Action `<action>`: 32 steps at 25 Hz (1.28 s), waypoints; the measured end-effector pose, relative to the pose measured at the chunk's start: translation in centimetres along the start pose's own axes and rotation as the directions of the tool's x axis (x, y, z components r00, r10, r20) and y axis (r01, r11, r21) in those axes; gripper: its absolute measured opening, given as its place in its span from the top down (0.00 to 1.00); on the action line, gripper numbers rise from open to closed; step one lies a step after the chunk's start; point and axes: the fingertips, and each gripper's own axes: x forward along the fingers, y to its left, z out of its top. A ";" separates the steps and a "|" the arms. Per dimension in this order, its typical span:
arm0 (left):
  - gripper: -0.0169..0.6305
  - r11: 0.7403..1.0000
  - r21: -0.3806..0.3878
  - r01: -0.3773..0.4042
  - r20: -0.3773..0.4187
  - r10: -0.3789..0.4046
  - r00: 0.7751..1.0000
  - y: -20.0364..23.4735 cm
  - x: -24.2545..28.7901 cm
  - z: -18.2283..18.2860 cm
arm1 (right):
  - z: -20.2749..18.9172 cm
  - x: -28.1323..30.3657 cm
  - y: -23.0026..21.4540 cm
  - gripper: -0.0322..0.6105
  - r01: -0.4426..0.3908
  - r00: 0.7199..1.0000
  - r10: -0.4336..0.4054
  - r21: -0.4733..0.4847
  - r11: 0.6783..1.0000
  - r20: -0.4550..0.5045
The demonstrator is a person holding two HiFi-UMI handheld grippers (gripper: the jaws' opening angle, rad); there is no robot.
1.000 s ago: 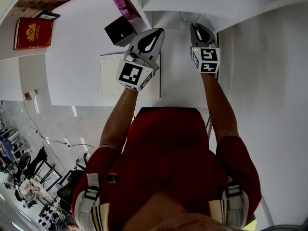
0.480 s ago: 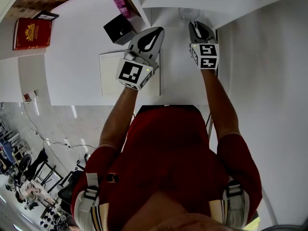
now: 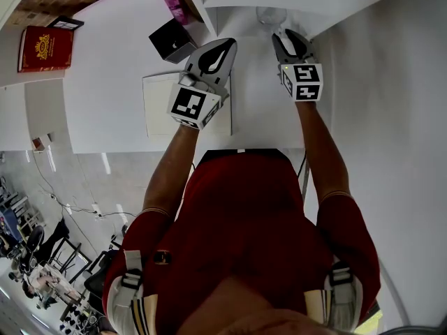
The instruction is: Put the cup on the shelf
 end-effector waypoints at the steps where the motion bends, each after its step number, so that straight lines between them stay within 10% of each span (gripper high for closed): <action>1: 0.96 1.000 0.000 0.001 0.001 -0.001 1.000 -0.1 -0.1 0.0 | 0.3 -0.4 0.0 0.74 0.001 1.000 -0.001 0.000 1.000 0.008; 32: 0.97 1.000 0.013 0.015 0.064 -0.016 0.998 -5.0 -5.4 5.1 | 13.2 -15.2 9.3 0.94 -0.120 0.922 0.119 -0.019 0.993 0.368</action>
